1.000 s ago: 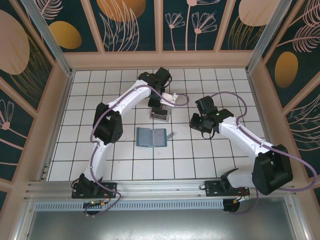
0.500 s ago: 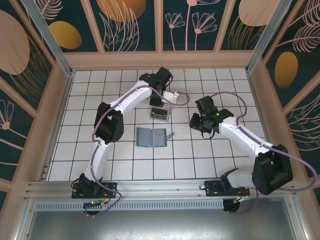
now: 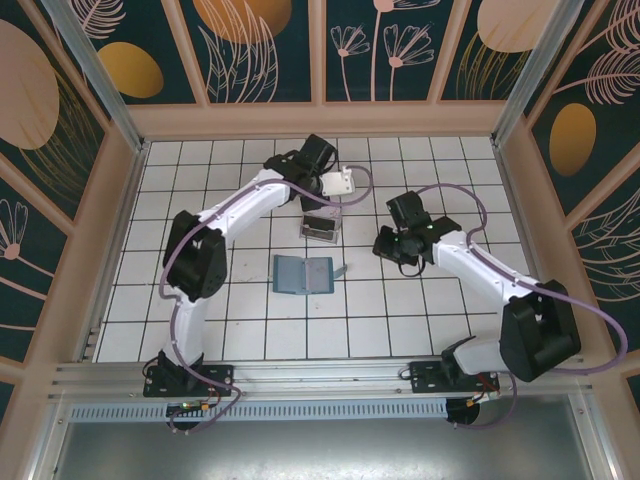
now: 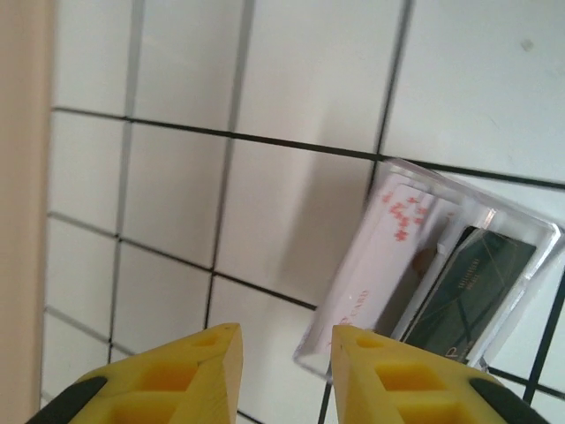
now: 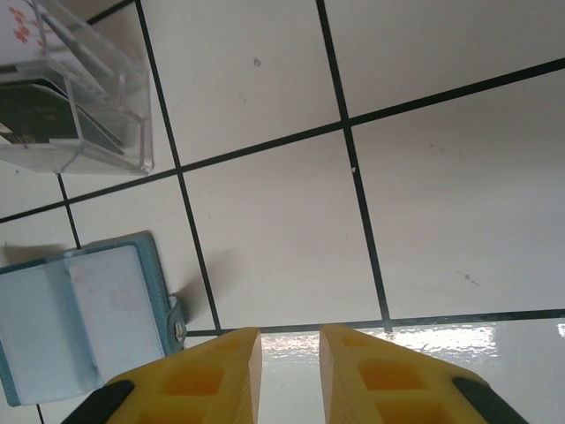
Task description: Take the credit cards out of the card holder
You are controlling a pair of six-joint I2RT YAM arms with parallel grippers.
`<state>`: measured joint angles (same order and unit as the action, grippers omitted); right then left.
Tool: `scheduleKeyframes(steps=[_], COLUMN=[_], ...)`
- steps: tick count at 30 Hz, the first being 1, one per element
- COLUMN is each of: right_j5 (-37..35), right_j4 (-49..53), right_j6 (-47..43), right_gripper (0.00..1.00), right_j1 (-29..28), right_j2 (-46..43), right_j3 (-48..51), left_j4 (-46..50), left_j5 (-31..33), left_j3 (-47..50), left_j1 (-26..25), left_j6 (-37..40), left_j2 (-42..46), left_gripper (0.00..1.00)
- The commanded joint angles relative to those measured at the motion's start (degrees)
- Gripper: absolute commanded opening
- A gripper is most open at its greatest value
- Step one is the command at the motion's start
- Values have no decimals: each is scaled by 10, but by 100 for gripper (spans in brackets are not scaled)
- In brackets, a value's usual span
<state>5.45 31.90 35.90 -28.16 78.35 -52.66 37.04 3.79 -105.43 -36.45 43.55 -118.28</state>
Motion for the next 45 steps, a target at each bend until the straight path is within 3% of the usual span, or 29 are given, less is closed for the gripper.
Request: scheduleKeyframes(steps=[1,12,15,20,23,26,28,35,45], right_j5=[8,20,25,30,33,38,39,36,45], right_j4=[-12,-24,-25,-26,-24,-28,-29,-41,-64], right_j6=[-8,-7,-5,-6,-8,-8,-10,-7,-7], right_gripper=[25,26,26,26,27,27,27,27,24], right_j1=[-16,-83,-97,-114,-121,-123,-125,-125,-125], right_j2=[18,85,102,131,144,154,159,165,176], right_j3=[-20,-59,-69,-82,-88,-87,-86,-75,-58], left_j4=[-82,-107,-130,-188,-171,-134,-120,-110,-219], left_j5=[56,107,135,80,33,0,-16,-59,-134], left_j3=[25,119,183,290,312,307,311,357,479], left_j1=[-1,14,14,14,14,14,7,-29,-57], left_j6=[-145,-380,-447,-552,-603,-678,-717,-794,-906], left_j2=[50,160,213,296,308,297,300,295,294], left_gripper=[33,36,43,46,45,31,27,28,28])
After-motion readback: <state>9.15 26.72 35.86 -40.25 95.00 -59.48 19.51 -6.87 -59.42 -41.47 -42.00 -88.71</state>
